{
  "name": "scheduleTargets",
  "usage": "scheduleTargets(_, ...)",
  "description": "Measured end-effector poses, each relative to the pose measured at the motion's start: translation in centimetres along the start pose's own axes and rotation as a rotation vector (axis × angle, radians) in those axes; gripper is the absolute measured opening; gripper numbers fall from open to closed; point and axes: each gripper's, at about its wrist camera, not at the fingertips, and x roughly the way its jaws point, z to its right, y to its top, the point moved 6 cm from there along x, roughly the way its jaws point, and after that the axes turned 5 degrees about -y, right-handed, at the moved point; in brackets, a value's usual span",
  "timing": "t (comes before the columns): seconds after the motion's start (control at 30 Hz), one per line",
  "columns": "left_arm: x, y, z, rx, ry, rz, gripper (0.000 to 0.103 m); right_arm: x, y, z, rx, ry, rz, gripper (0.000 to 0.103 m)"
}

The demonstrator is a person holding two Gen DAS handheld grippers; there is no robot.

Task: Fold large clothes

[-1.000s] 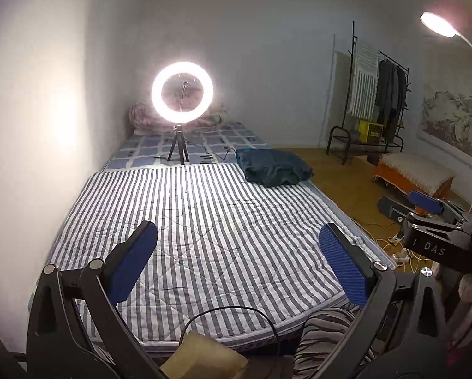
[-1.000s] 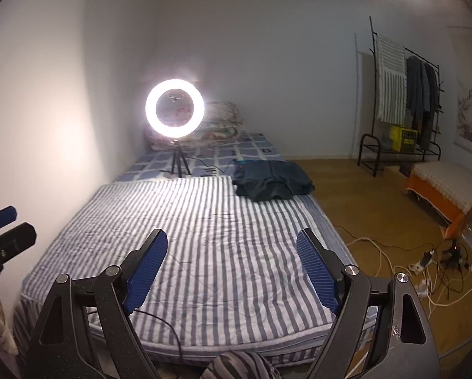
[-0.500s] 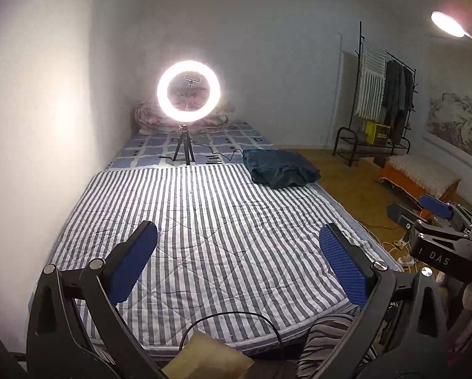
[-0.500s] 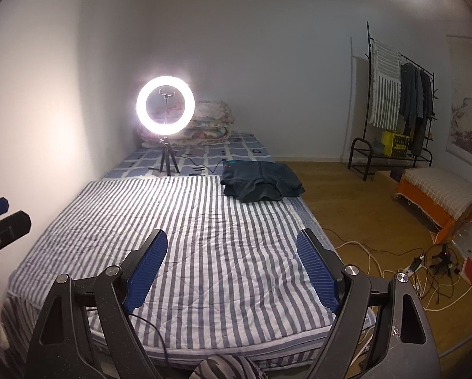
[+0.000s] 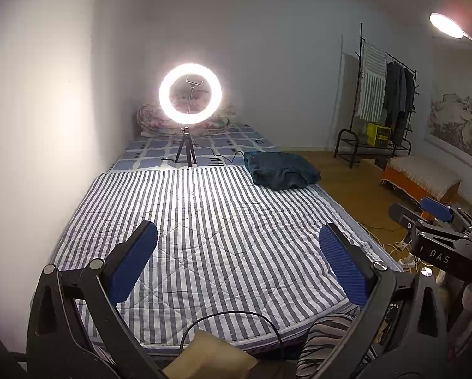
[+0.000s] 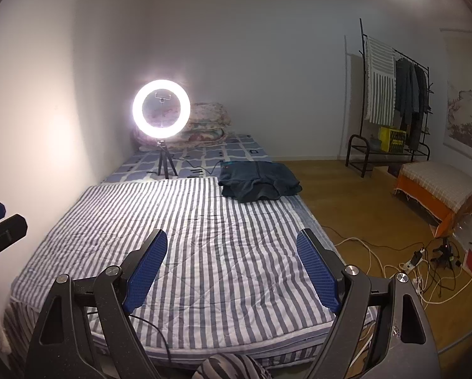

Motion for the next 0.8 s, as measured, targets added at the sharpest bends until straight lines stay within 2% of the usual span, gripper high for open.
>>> scheduleTargets(0.8, 0.08, 0.21, -0.08, 0.005, -0.012, -0.003, 0.103, 0.08, -0.09, -0.39, 0.000, 0.004, -0.007, 0.084)
